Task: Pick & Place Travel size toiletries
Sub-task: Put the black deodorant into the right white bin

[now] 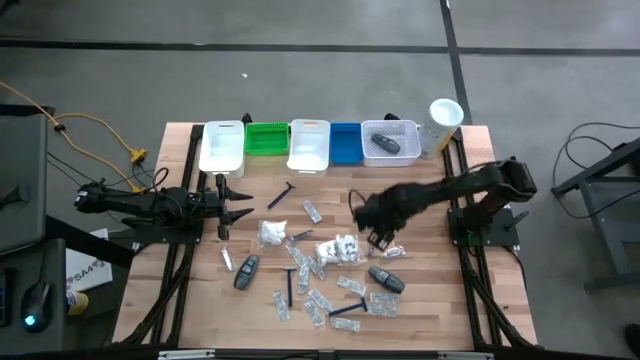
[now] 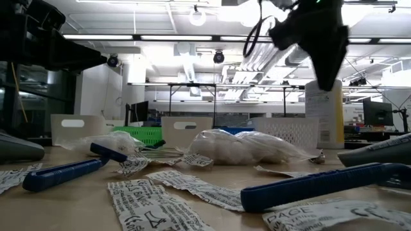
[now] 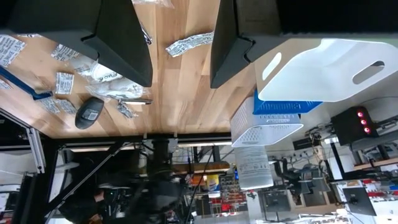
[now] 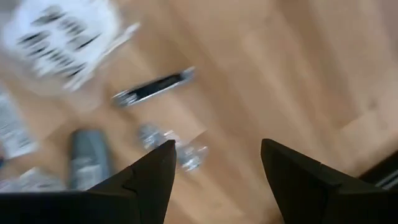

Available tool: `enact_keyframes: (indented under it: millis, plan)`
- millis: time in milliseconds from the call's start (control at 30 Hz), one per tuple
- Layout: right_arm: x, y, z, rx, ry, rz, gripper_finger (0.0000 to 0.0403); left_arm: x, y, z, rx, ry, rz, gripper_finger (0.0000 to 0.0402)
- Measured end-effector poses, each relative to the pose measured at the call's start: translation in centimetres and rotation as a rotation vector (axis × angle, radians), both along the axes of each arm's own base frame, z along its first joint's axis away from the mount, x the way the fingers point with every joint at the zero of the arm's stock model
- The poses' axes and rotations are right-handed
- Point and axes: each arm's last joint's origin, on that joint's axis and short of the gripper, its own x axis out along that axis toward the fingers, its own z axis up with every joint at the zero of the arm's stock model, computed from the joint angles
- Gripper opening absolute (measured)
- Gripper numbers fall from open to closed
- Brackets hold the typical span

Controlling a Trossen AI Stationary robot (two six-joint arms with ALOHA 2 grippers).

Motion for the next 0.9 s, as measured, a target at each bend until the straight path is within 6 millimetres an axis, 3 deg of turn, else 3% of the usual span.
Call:
enact_keyframes:
  millis: [167, 500, 733, 900]
  plan:
    - [-0.6, 4.2, 0.0, 0.052, -0.044, 0.001, 0.0245, 0.0, 0.0, 0.0, 0.000, 0.000, 0.000, 0.0162]
    - [-1.4, 10.3, -0.6, 0.093, -0.171, 0.106, 0.0355, 0.0, 0.0, 0.0, 0.000, 0.000, 0.000, 0.0162]
    - [-1.4, 13.2, -3.7, 0.106, -0.063, 0.153, 0.0356, 0.0, 0.0, 0.0, 0.000, 0.000, 0.000, 0.0162]
    - [-0.7, 13.7, -5.7, 0.132, -0.002, 0.135, 0.0351, 0.0, 0.0, 0.0, 0.000, 0.000, 0.000, 0.0162]
